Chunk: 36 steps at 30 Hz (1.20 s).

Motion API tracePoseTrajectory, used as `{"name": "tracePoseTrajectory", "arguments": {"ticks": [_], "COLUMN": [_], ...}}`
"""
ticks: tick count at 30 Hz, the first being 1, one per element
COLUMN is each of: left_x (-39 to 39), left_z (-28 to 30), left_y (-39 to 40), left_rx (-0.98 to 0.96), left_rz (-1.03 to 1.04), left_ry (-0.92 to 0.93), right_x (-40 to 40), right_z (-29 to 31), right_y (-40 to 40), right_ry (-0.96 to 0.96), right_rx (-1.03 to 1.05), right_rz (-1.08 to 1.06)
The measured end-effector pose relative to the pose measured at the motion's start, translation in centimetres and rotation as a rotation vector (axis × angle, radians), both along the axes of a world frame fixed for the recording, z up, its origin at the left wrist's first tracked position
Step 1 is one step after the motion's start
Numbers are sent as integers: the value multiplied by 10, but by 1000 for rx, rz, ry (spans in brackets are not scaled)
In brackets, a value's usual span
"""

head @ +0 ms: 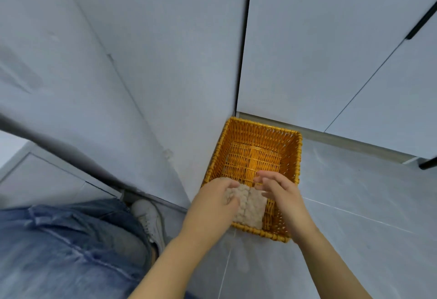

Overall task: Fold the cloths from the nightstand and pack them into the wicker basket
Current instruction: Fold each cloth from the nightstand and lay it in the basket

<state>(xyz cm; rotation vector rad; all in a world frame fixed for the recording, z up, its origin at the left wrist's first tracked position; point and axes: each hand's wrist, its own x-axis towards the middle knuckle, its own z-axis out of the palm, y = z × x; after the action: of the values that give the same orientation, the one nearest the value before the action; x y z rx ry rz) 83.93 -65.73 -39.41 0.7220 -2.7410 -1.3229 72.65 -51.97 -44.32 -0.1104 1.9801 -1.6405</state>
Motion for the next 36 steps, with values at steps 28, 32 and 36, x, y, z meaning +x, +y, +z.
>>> {"name": "tracePoseTrajectory", "arguments": {"ticks": [28, 32, 36], "left_x": [288, 314, 326], "left_z": [161, 172, 182], "left_y": [-138, -167, -199], "left_rx": [185, 103, 22], "left_rz": [897, 988, 1041], "left_ry": [787, 773, 735], "right_x": [210, 238, 252], "right_z": [238, 246, 251], "right_y": [-247, -303, -353], "right_ry": [340, 370, 415], "right_rx": [-365, -359, -378], "right_rz": [916, 1009, 1048]}}
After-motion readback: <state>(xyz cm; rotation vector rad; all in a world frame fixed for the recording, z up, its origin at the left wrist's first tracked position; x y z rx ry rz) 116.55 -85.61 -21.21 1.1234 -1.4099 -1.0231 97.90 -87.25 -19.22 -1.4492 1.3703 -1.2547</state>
